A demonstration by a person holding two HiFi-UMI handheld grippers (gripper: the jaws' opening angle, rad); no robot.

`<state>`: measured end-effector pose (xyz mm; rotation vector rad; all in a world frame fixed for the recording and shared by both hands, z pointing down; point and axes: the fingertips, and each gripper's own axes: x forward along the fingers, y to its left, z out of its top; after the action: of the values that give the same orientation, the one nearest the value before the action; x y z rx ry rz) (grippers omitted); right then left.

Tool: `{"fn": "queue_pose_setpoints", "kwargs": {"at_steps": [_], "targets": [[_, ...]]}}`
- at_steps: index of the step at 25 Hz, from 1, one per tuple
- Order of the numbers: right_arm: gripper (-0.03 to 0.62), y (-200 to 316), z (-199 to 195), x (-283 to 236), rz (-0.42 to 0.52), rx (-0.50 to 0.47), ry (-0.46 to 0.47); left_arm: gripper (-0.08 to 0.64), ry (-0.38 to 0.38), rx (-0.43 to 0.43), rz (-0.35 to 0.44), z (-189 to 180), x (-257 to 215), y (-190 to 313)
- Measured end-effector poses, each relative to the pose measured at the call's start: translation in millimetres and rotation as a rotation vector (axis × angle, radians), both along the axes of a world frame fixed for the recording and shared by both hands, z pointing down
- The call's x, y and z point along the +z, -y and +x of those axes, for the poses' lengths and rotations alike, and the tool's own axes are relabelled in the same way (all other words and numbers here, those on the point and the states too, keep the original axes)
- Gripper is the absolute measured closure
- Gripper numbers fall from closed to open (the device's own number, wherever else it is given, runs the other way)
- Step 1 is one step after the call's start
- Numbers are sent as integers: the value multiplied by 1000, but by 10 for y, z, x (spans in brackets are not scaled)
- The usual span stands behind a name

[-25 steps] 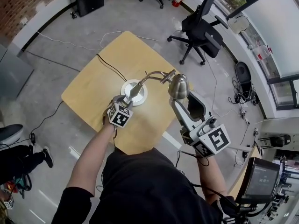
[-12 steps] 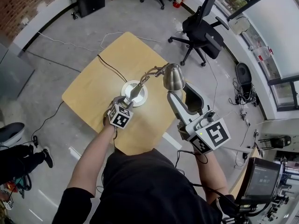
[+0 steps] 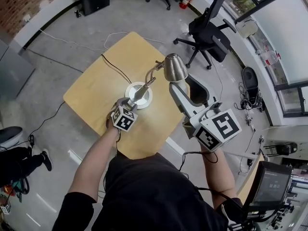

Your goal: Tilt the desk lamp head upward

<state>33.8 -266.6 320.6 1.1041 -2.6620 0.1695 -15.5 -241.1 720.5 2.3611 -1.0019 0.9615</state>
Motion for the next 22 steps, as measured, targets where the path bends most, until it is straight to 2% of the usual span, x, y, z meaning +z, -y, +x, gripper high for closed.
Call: {"fn": "queue_pose_setpoints", "kwargs": {"at_steps": [9, 22], "targets": [[387, 156, -151, -10, -15, -13, -23, 379, -1, 0, 4, -5, 16, 6], [387, 316, -334, -60, -53, -30, 3, 379, -6, 1, 7, -42, -1, 20]]}}
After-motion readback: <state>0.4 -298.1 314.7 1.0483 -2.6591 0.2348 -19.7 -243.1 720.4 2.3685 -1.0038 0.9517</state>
